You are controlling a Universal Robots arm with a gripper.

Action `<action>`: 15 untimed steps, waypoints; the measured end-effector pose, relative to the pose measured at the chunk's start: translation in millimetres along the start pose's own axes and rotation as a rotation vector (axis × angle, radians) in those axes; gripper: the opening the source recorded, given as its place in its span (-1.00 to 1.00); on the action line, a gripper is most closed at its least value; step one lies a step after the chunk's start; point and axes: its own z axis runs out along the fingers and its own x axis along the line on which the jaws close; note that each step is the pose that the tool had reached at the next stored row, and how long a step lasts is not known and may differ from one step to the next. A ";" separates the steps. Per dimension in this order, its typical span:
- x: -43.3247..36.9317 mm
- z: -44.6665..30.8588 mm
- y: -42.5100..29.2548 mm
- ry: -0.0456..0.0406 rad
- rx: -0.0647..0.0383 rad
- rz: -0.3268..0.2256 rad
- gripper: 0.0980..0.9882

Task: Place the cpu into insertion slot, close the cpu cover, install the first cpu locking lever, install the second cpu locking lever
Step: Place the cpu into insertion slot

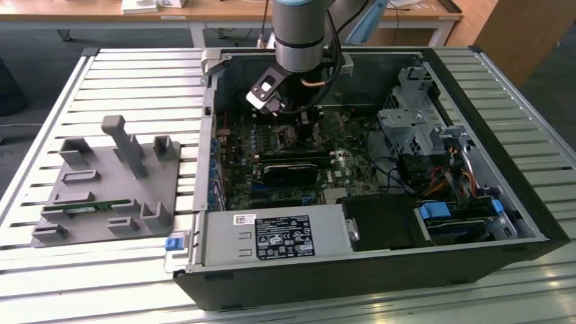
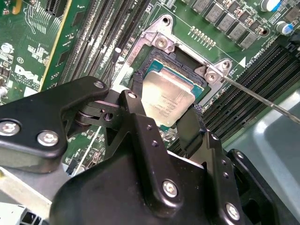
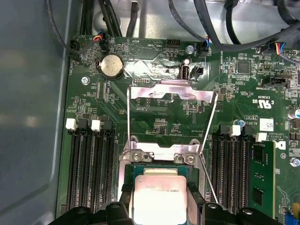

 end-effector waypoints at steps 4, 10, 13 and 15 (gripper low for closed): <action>0.0 1.1 -0.6 0.0000 0.000 0.000 -0.01; 0.1 2.4 -1.0 0.0000 0.000 0.000 -0.01; 0.1 2.9 -1.1 0.0000 0.000 0.000 -0.01; 0.1 3.0 -1.1 -0.0001 0.000 0.000 -0.01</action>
